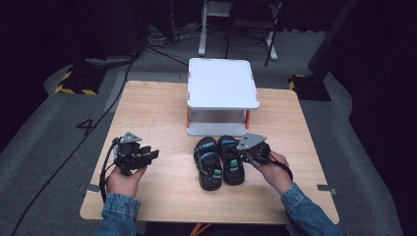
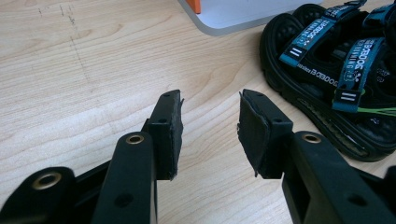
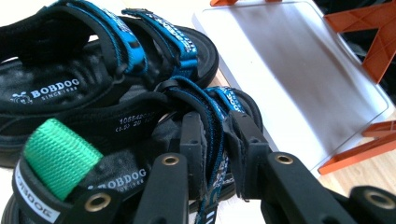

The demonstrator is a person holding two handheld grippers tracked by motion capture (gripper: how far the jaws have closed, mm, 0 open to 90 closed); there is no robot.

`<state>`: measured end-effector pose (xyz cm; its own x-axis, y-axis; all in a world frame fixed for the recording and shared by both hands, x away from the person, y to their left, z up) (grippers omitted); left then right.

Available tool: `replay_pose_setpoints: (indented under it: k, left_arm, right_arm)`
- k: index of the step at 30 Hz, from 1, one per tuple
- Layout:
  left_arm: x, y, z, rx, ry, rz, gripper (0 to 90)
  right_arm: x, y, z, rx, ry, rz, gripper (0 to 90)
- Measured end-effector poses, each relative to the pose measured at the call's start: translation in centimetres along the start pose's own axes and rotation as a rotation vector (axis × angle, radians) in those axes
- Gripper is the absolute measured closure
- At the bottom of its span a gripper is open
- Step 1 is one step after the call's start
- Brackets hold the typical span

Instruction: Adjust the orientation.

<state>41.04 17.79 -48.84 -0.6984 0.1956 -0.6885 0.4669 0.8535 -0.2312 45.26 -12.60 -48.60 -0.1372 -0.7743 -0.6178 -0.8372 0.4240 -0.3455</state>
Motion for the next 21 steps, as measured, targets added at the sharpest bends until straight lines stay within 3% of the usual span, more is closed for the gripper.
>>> replay_pose_setpoints:
  k: [3,8,10,14,17,21]
  left_arm:
    - [0.0,-0.1,0.1,0.003,0.004,0.006,59.2]
    - [-0.3,-0.2,0.3,0.010,0.003,0.007,58.9]
    - [-0.6,-0.3,0.6,0.015,-0.002,0.011,58.7]
    - [-0.9,-0.5,1.0,0.027,0.003,0.023,58.5]
    - [-1.0,-0.6,1.2,0.029,0.004,0.028,58.2]
    - [-1.4,-0.7,1.3,0.032,-0.003,0.028,58.2]
  right_arm:
    - [0.2,0.5,0.0,-0.035,0.011,-0.007,74.0]
    - [0.8,0.5,-0.4,-0.050,0.020,0.038,69.6]
    - [0.8,0.5,-0.7,-0.084,-0.001,0.086,63.5]
    - [0.5,0.5,-1.6,-0.094,-0.030,0.112,55.4]
    - [0.0,0.4,-2.6,-0.118,-0.082,0.163,50.6]
    - [-0.6,0.4,-3.5,-0.167,-0.137,0.255,50.1]
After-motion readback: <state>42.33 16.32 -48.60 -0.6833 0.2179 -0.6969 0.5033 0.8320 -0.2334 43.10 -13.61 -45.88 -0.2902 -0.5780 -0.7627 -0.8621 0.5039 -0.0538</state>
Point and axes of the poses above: each handheld gripper's, and its own axes: z roughly forward along the jaws, x roughly out of its underside, y roughly to its left, the point moved 9 cm from there along z, roughly forward along the jaws, and after that the axes turned 2 degrees about y, right-handed, at the moved point
